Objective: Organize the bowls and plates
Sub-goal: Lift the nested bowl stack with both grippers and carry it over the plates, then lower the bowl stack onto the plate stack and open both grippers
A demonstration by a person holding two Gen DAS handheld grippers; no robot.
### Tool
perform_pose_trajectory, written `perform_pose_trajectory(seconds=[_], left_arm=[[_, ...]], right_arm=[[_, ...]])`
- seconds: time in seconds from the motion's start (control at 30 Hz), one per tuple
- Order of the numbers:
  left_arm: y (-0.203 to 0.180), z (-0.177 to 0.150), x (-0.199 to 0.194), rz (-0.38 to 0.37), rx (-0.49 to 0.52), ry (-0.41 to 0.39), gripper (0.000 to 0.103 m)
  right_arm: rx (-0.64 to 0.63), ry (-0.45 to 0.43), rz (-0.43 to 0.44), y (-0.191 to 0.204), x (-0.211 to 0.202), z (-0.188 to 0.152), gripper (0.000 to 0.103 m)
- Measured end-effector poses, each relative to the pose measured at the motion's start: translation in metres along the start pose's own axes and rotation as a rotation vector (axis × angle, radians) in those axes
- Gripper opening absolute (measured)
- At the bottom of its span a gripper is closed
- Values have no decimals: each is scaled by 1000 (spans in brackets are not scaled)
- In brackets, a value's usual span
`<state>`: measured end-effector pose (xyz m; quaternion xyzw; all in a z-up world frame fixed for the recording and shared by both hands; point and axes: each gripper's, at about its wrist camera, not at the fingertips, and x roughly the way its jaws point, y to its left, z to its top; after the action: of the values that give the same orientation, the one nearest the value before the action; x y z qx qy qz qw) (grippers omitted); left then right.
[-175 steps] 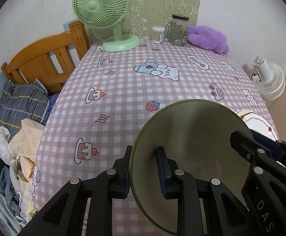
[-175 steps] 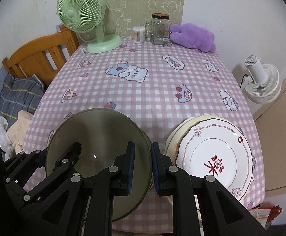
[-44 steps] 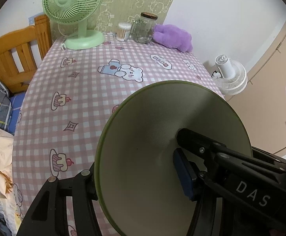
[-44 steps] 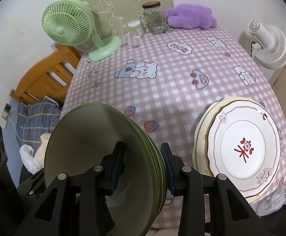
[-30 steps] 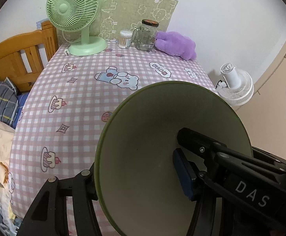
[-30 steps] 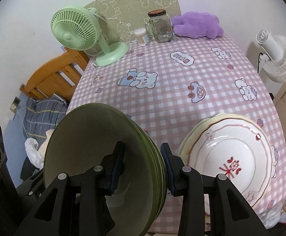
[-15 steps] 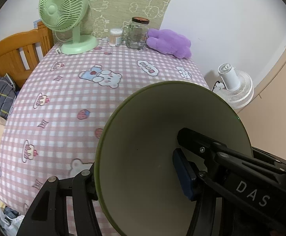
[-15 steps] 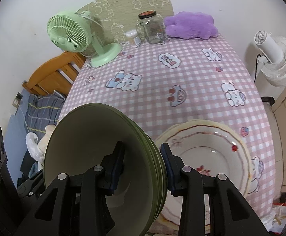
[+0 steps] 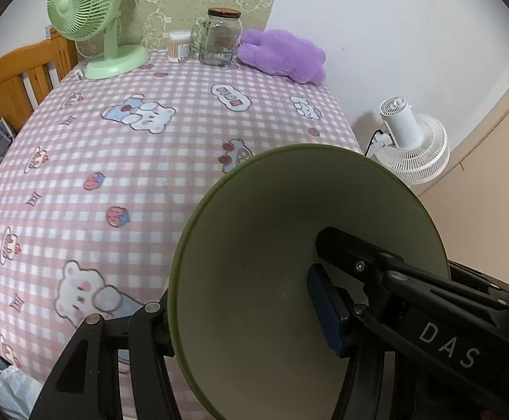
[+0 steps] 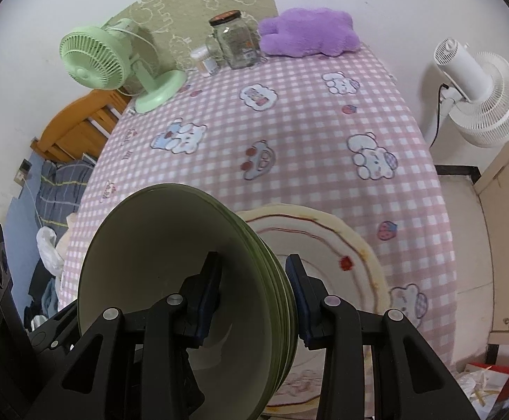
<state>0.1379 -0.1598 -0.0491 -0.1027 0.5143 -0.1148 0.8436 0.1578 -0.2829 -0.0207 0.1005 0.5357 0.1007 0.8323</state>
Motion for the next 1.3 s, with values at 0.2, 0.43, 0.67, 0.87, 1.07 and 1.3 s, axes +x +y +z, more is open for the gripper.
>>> perform_pose_trajectory(seconds=[0.2,0.43,0.67,0.87,1.07,1.3], left_arm=[[-12,-6,13,5,-27,20,60],[-13,-12,28,14,-64,60,60],[-15,-9,34,45,-49,61,60],[-21,-6,35,75,-27,55,62],[-24,-8,35,95,-30,54,62],[-27,-14,33,126,-24,46,74]], right_arm=[[-10,31,-1,-21,5,-2,41],[-20,78,1,-31,19,-3,41],[-26,104,9,-35,30,0,41],[-26,114,18,-37,33,3,41],[-15,112,58,-44,32,0,41],[-53,89,55,-45,29,-6,46]])
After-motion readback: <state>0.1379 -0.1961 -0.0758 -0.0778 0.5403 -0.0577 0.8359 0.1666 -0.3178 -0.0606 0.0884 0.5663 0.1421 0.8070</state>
